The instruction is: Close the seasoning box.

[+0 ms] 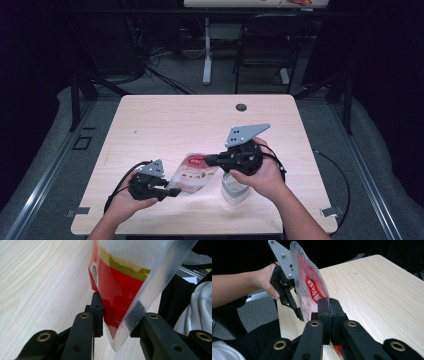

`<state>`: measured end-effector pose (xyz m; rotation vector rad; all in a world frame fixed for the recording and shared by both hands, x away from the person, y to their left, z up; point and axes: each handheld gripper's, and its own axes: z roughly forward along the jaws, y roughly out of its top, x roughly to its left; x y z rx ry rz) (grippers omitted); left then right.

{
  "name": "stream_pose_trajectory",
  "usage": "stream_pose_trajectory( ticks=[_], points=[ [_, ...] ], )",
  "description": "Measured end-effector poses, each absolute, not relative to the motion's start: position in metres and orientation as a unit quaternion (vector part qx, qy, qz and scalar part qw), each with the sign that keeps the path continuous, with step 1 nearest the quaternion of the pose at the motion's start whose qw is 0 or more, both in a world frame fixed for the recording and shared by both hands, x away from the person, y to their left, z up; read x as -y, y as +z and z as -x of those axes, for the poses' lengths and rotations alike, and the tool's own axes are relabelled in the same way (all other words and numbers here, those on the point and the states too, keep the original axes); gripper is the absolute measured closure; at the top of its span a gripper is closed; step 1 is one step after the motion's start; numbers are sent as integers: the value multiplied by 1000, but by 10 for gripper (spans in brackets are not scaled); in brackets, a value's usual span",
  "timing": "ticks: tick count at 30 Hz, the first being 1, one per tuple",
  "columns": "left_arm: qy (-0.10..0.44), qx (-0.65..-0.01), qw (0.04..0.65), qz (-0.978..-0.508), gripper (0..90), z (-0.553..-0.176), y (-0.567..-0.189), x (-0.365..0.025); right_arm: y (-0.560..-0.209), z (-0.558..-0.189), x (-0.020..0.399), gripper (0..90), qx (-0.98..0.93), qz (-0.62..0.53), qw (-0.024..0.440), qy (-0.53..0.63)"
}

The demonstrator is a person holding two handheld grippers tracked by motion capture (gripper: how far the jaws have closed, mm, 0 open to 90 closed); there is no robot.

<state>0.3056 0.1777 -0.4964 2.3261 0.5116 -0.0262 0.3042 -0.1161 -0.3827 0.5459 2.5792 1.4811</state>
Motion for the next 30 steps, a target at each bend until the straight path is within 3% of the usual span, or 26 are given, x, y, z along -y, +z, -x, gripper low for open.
stream_pose_trajectory(
  ticks=[15, 30],
  points=[
    [-11, -194, 341, -920, 726, -308, -491, -177, -391, -299, 120, 889, -855, -181, 87, 479],
    [-4, -194, 314, -929, 730, -306, -495, -182, -406, -299, 118, 839, -861, -183, 83, 467]
  ],
)
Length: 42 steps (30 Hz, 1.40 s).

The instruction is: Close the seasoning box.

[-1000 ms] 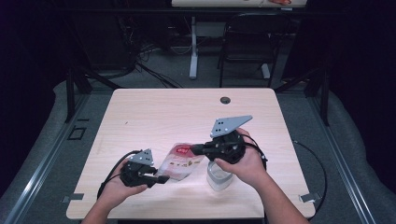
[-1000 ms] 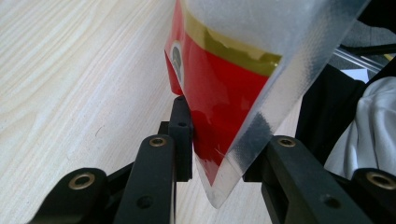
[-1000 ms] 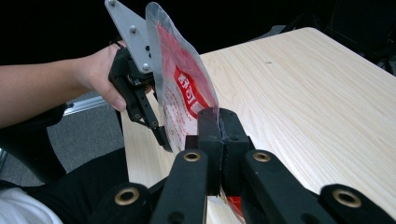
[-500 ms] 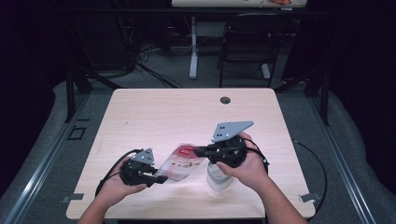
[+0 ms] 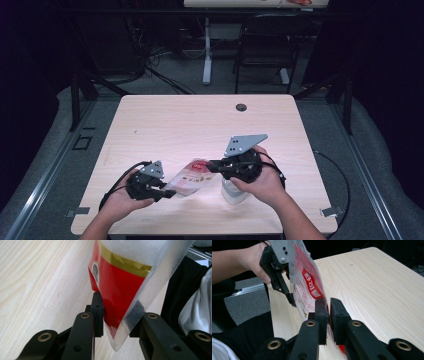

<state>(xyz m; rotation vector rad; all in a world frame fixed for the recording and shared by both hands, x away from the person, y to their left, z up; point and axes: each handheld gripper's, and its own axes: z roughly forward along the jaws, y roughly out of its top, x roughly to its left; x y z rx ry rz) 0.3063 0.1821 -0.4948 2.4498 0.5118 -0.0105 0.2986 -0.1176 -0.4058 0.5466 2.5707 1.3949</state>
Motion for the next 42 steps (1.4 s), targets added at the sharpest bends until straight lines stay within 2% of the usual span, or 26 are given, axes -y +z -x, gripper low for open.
stream_pose_trajectory(
  ticks=[7, 10, 16, 42],
  points=[
    [-8, -196, 314, -929, 731, -304, -499, -182, -407, -298, 122, 805, -859, -190, 85, 468],
    [-9, -196, 313, -929, 732, -304, -500, -182, -409, -297, 124, 813, -860, -194, 83, 464],
    [-10, -200, 318, -927, 734, -304, -500, -182, -416, -298, 129, 890, -862, -197, 83, 460],
    [-6, -203, 314, -927, 734, -304, -493, -188, -435, -297, 138, 896, -846, -221, 89, 478]
  ],
)
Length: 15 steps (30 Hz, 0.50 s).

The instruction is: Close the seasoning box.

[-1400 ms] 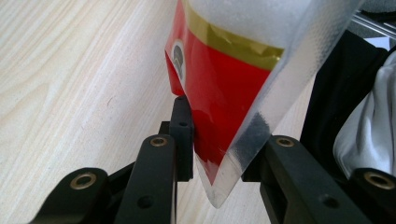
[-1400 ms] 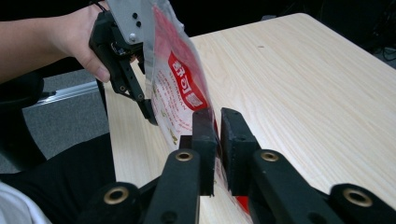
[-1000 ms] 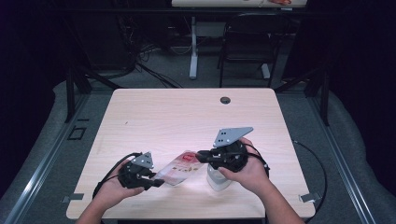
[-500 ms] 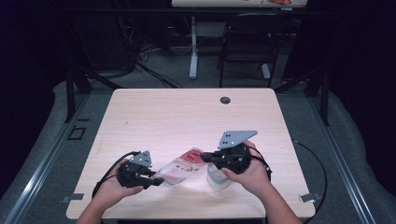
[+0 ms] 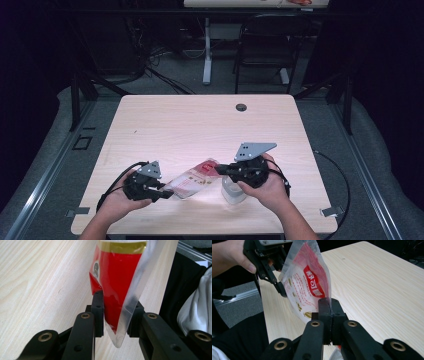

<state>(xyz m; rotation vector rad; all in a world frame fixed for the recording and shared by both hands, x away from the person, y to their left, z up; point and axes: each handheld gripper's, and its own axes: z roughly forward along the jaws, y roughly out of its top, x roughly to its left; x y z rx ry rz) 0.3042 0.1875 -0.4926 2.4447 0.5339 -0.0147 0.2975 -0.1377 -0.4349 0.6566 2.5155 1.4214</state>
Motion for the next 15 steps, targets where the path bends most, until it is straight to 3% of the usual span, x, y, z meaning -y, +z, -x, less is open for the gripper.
stream_pose_trajectory(
  ticks=[15],
  points=[
    [-2, -201, 304, -931, 734, -304, -486, -188, -444, -295, 142, 896, -835, -229, 87, 492]
  ],
)
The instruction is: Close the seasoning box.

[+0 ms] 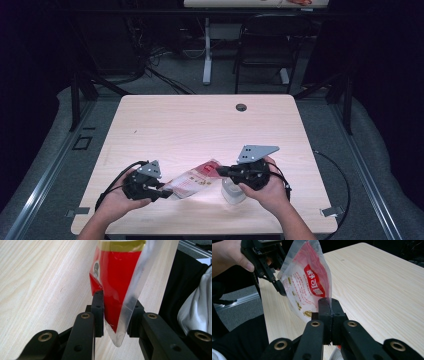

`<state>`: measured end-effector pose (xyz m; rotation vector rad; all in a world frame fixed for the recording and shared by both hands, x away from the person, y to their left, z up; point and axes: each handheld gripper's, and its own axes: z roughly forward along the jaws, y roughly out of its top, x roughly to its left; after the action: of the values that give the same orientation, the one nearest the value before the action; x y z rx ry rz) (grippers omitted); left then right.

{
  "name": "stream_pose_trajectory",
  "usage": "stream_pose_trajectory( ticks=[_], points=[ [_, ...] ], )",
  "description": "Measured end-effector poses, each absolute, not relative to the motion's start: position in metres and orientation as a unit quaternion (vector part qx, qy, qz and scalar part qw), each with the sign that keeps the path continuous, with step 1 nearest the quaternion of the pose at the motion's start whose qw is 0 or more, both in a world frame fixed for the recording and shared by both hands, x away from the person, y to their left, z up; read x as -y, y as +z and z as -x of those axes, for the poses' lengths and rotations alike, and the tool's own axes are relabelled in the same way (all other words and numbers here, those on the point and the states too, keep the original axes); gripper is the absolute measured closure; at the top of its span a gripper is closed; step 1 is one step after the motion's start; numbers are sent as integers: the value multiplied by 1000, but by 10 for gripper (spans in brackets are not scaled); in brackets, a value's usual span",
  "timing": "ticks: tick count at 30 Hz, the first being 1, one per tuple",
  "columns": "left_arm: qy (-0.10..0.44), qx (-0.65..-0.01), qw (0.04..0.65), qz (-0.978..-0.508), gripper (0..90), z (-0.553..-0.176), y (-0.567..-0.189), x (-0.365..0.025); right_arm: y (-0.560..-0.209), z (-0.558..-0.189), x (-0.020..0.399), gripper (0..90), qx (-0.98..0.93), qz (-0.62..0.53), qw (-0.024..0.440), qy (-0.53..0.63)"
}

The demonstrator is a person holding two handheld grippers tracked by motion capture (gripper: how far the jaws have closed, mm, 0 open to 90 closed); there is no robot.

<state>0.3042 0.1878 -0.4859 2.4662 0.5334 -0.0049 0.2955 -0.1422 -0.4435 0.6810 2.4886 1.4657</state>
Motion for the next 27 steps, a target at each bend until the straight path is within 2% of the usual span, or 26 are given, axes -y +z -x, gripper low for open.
stream_pose_trajectory(
  ticks=[27],
  points=[
    [2, -200, 307, -930, 730, -305, -462, -191, -449, -295, 152, 897, -821, -245, 81, 509]
  ],
)
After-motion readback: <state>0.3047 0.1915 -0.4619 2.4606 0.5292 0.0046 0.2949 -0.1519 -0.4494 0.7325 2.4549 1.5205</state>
